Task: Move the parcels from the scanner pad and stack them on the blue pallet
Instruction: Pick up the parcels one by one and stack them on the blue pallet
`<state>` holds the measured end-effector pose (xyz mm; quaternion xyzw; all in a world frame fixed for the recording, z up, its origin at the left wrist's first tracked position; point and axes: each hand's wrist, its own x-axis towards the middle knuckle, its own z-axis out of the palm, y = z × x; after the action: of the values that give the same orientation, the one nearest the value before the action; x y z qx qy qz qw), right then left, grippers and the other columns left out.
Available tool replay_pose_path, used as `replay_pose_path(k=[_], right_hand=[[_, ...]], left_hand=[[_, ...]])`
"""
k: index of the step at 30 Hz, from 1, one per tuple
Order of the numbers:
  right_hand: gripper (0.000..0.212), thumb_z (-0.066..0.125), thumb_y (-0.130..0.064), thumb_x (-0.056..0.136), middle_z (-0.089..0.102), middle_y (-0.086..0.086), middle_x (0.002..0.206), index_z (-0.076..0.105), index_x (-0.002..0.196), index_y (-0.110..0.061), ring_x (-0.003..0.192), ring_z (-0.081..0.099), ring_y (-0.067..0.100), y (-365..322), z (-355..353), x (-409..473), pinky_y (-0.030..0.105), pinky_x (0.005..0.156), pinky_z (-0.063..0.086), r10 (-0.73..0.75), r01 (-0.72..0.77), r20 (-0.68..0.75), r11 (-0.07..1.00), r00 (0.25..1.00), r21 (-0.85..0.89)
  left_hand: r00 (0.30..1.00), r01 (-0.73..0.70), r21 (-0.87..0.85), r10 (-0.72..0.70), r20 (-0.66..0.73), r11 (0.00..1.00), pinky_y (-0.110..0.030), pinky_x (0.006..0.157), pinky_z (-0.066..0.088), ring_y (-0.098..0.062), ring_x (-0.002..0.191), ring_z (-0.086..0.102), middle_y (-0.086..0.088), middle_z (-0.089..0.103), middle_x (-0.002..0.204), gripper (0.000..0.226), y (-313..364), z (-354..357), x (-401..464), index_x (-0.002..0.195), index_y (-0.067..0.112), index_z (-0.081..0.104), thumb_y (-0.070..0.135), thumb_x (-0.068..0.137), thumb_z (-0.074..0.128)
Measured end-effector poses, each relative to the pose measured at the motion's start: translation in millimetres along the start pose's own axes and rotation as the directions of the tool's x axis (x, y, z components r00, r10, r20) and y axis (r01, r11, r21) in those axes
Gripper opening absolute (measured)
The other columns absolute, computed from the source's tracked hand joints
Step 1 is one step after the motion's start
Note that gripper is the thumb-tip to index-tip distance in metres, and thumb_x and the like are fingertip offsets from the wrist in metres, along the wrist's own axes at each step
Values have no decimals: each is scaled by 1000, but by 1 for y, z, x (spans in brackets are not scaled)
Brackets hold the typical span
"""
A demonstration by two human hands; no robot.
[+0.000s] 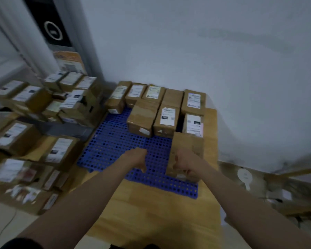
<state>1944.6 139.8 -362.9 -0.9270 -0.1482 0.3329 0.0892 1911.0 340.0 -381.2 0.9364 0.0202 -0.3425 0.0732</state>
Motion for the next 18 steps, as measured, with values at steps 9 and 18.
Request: replay_pose_path(k=[9,18], right_hand=[[20,62,-18,93,53,9,97,55,109,-9,77,56,23,-125,8,18,41,75,57,-171,187,122,974,978,-131],[26,58,-18,94,63,19,115,60,115,-3,82,59,25,-249,28,43,46,81,57,-210,233,146,957,967,-170]], left_hand=[[991,133,-118,-136,-18,984,-44,99,46,-29,119,53,-11,51,135,53,-125,7,-54,134,12,45,25,89,70],[981,155,-174,-172,-85,972,-38,86,52,-25,107,59,-10,59,125,46,-249,5,-94,124,11,57,28,84,72]])
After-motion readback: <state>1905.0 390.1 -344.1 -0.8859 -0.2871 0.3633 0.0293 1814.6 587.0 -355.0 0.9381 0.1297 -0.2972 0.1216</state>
